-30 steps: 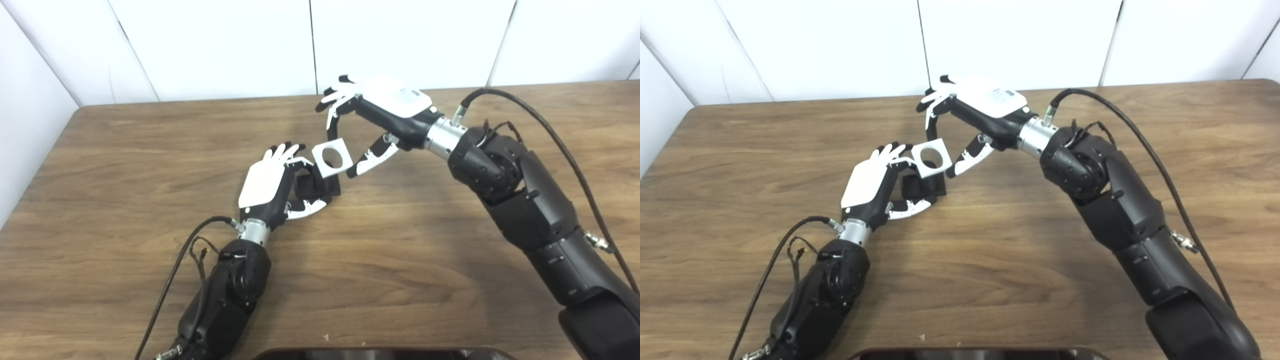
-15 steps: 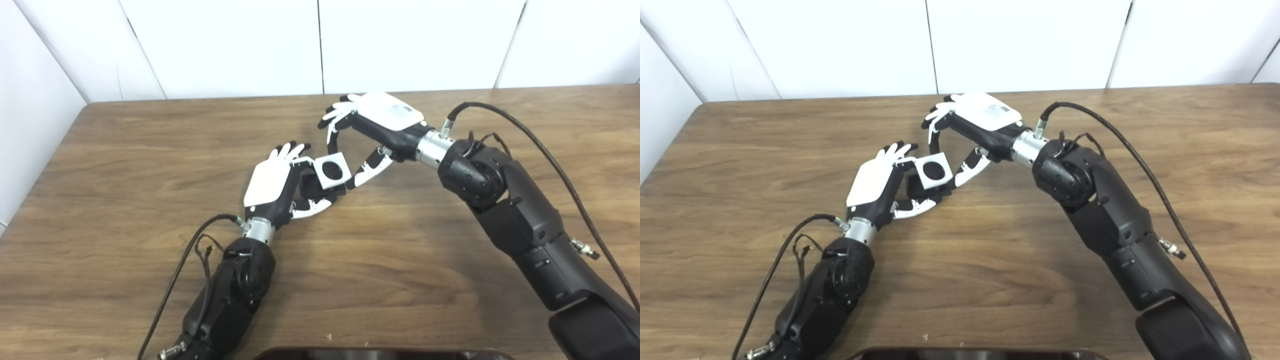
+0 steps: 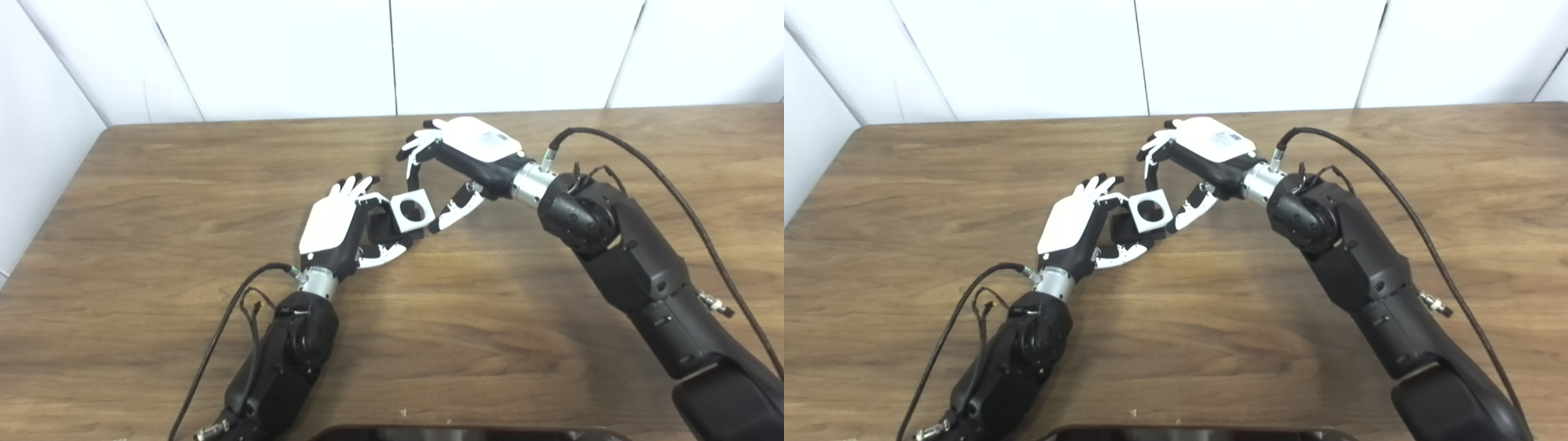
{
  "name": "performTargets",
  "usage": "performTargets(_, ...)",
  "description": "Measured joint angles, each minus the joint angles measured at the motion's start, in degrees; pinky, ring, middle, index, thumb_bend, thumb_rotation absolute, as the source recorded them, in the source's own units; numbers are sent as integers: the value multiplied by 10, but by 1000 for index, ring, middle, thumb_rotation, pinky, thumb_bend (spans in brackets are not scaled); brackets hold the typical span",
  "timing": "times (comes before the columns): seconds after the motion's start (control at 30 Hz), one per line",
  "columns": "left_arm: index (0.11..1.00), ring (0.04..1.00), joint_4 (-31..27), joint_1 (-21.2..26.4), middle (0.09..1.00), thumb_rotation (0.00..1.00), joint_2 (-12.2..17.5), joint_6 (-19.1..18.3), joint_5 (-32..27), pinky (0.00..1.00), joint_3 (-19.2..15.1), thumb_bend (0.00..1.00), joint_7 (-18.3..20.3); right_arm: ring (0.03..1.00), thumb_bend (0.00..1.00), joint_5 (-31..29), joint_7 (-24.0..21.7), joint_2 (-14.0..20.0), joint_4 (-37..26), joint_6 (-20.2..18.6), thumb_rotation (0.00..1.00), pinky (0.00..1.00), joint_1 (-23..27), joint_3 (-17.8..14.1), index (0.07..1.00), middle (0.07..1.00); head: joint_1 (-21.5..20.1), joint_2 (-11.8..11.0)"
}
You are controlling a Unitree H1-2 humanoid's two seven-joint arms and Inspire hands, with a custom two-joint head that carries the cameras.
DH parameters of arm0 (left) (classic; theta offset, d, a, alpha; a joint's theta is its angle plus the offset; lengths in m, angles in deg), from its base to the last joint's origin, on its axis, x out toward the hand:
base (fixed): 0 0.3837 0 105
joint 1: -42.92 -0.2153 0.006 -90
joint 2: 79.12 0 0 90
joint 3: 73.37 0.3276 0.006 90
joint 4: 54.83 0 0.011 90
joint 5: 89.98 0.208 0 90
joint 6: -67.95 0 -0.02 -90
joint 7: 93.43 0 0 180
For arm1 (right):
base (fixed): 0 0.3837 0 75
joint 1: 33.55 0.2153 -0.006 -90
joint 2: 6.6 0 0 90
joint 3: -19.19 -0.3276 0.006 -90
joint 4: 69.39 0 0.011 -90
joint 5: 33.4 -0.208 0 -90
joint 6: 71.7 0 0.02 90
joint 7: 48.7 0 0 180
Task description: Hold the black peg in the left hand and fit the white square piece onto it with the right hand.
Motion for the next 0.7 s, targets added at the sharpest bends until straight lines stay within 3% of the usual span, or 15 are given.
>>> performTargets(0.7,596,994,-1,0,935,253,0,-2,0,1000,2,697,0,894,516,6,19,-24,23,-15,150,974,11,-1,482,810,-3,2)
